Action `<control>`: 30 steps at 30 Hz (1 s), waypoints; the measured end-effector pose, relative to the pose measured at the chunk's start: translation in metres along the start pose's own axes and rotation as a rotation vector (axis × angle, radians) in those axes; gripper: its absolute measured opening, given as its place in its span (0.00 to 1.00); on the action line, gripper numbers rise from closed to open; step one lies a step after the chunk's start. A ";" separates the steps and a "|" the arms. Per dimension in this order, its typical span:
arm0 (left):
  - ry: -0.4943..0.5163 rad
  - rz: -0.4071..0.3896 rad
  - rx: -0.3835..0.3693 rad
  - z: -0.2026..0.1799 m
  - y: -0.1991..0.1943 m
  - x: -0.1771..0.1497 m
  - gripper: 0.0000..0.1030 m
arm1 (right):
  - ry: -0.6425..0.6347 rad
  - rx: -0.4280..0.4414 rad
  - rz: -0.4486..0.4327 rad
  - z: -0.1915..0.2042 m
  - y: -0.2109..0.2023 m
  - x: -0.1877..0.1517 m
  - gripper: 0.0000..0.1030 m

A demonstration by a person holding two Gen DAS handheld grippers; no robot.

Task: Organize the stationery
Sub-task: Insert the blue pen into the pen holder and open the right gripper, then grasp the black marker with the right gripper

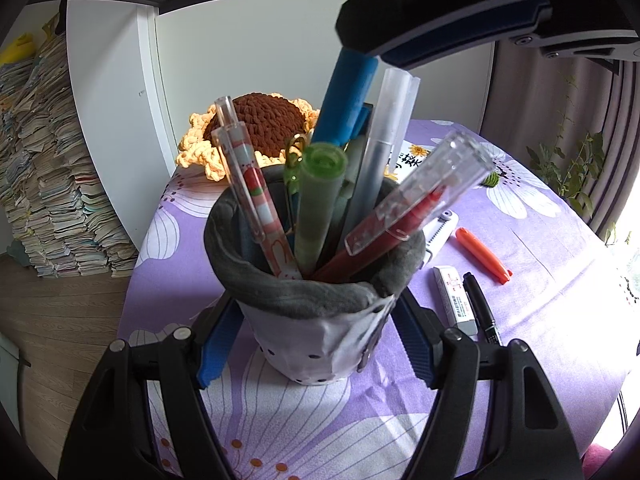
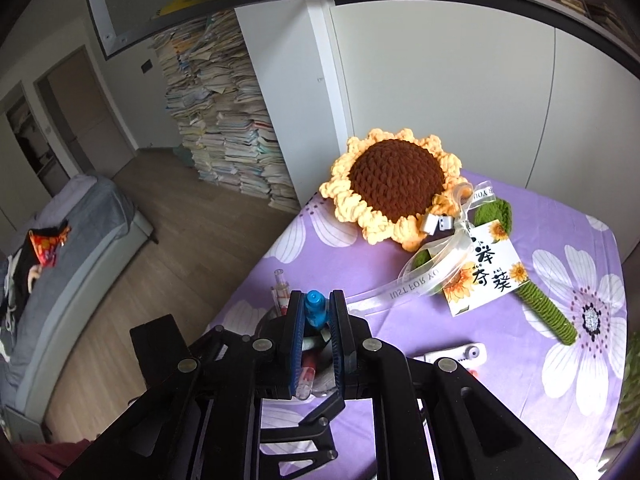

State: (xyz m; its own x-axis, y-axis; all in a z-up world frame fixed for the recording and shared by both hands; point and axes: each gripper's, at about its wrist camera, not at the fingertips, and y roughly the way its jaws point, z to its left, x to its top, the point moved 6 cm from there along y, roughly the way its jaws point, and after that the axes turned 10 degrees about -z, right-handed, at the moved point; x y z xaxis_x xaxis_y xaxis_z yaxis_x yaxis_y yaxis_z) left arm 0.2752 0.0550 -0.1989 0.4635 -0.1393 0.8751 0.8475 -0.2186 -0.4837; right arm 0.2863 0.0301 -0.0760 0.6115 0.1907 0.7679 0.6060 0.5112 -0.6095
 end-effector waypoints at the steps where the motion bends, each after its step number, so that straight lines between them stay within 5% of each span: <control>1: 0.000 0.000 0.000 0.000 0.000 0.000 0.70 | 0.006 -0.003 -0.006 -0.002 -0.005 -0.001 0.11; 6: -0.001 0.001 0.000 0.000 0.000 0.000 0.70 | 0.059 -0.033 -0.048 -0.019 -0.034 -0.010 0.14; 10: 0.000 0.000 0.000 0.000 0.000 0.000 0.70 | 0.095 -0.118 0.034 -0.041 -0.035 -0.046 0.35; 16: -0.001 0.001 0.000 0.000 0.000 0.000 0.70 | 0.230 -0.193 0.305 -0.067 -0.006 -0.130 0.36; 20: -0.001 0.000 -0.001 0.000 0.000 0.000 0.70 | 0.253 -0.167 0.353 -0.062 0.001 -0.151 0.36; 24: -0.001 0.001 -0.001 0.000 0.000 0.000 0.70 | 0.159 -0.247 0.351 -0.060 0.004 -0.158 0.35; 26: -0.001 0.001 0.000 0.000 0.001 0.001 0.70 | 0.095 -0.275 0.342 -0.059 0.002 -0.161 0.34; 28: -0.001 0.001 0.000 0.000 0.001 0.001 0.70 | 0.073 -0.302 0.344 -0.063 -0.003 -0.163 0.13; 30: 0.001 0.000 0.000 0.000 0.001 0.001 0.70 | 0.089 -0.302 0.357 -0.072 -0.010 -0.166 0.10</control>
State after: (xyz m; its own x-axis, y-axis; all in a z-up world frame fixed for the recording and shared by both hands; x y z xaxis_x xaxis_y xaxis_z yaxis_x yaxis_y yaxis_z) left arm 0.2761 0.0543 -0.1983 0.4630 -0.1401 0.8752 0.8476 -0.2187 -0.4834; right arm 0.2151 -0.0670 -0.2115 0.8415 0.2310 0.4884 0.4629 0.1580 -0.8722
